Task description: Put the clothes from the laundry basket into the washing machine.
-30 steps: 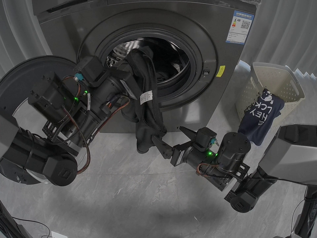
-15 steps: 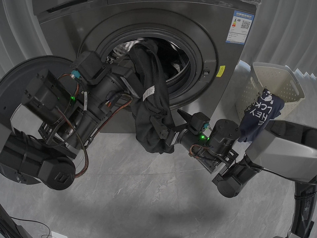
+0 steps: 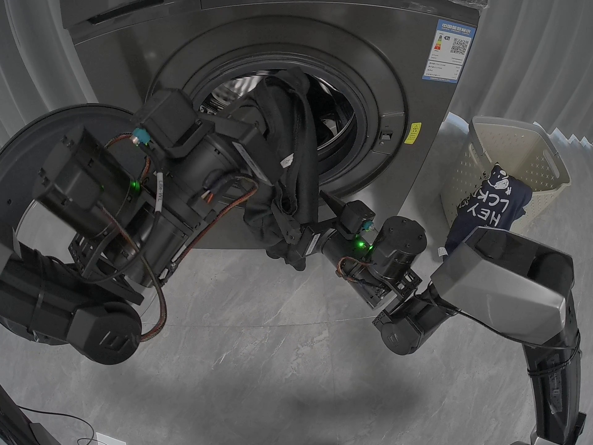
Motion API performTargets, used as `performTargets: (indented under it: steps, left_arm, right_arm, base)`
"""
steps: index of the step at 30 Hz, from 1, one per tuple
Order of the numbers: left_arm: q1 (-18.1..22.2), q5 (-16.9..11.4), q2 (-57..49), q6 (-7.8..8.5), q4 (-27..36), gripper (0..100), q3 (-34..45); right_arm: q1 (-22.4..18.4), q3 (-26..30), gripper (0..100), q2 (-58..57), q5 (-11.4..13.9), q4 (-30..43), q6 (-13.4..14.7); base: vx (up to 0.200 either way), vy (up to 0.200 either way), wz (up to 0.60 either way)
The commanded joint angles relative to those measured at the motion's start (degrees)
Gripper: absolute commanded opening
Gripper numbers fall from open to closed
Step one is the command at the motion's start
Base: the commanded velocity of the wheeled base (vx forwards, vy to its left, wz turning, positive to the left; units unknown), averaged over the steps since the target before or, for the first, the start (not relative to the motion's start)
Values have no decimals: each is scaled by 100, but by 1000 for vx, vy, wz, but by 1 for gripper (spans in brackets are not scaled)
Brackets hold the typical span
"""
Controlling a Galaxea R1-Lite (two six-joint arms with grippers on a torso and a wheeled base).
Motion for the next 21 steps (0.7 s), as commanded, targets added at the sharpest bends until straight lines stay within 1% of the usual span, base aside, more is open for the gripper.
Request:
performTargets:
  steps: [1, 9, 10, 11, 13, 14, 15, 17, 18, 19, 20, 21]
  left_arm:
    - [-18, 1, -20, -1, 0, 0, 1]
    - [44, 9, -20, -1, 0, 0, -17]
    - [70, 18, -20, -1, 0, 0, -26]
    - [96, 27, -11, -1, 0, 0, -17]
    - [334, 27, -2, -10, -8, 0, 36]
    - [334, 27, -2, -10, -8, 0, 36]
    - [597, 18, 6, -10, -17, 0, 159]
    - [870, -17, 24, -1, -43, 0, 343]
    - [984, -35, 33, -1, -61, 0, 440]
    - [1002, -43, 33, -1, -61, 0, 458]
    - [1186, -79, 50, -1, -79, 0, 686]
    - [1248, -79, 59, -1, -79, 0, 792]
  right_arm:
    - [-18, -192, 100, 171, -6, 2, 2]
    - [-18, -192, 100, 171, -41, -7, 20]
    - [-27, -192, 0, 171, -41, -7, 28]
    - [-36, -192, 0, 154, -41, -7, 37]
    - [-80, -184, 0, 92, -50, -7, 55]
    - [-80, -184, 0, 92, -50, -7, 55]
    - [-176, -157, 0, -13, -59, -7, 72]
    - [-229, -61, 0, -206, -59, -7, 90]
    - [-264, 1, 0, -303, -59, -7, 99]
    - [-273, 10, 0, -312, -59, -7, 99]
    - [-317, 159, 0, -514, -59, -7, 99]
    - [-326, 229, 0, -602, -59, -7, 99]
  base:
    - [0, 0, 0]
    - [0, 0, 0]
    - [0, 0, 0]
    - [0, 0, 0]
    - [0, 0, 0]
    - [0, 0, 0]
    - [0, 0, 0]
    - [0, 0, 0]
    - [0, 0, 0]
    - [0, 0, 0]
    - [0, 0, 0]
    - [0, 0, 0]
